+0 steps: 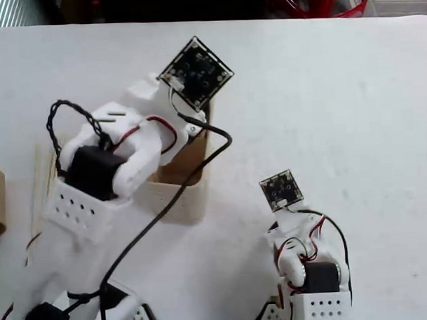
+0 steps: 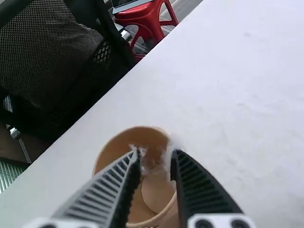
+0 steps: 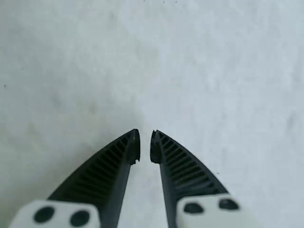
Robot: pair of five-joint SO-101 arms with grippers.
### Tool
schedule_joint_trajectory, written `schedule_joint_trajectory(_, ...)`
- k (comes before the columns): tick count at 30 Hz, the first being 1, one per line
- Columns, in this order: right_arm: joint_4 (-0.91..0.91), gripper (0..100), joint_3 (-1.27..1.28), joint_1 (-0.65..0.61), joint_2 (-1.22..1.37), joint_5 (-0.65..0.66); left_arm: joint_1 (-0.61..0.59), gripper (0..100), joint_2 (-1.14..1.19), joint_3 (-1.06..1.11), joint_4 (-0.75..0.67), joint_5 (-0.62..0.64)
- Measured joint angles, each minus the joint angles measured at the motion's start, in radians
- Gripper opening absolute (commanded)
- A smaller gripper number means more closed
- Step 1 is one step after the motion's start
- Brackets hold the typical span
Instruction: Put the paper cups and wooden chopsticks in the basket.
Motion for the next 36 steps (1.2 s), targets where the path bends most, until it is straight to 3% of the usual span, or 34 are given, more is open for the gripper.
schedule_joint_trajectory(5, 0.000, 5.3, 0.000, 0.000, 0.000, 0.000, -0.031, 12, -0.002, -0.086, 0.043, 0.000)
schedule_joint_trajectory(10, 0.000, 5.3, 0.000, 0.000, 0.000, 0.000, -0.209, 6, -0.002, -0.213, 0.138, -0.002)
schedule_joint_trajectory(16, 0.000, 5.3, 0.000, 0.000, 0.000, 0.000, -0.663, 12, -0.003, -0.229, 0.276, 0.021)
schedule_joint_trajectory(23, 0.000, 5.3, 0.000, 0.000, 0.000, 0.000, -1.177, 17, -0.003, 0.034, 0.295, 0.002)
schedule_joint_trajectory(27, 0.000, 5.3, 0.000, 0.000, 0.000, 0.000, -1.338, 17, -0.003, 0.296, 0.161, -0.095)
schedule_joint_trajectory(36, 0.000, 5.3, 0.000, 0.000, 0.000, 0.000, -1.459, 17, -0.002, 0.852, -0.347, -0.216)
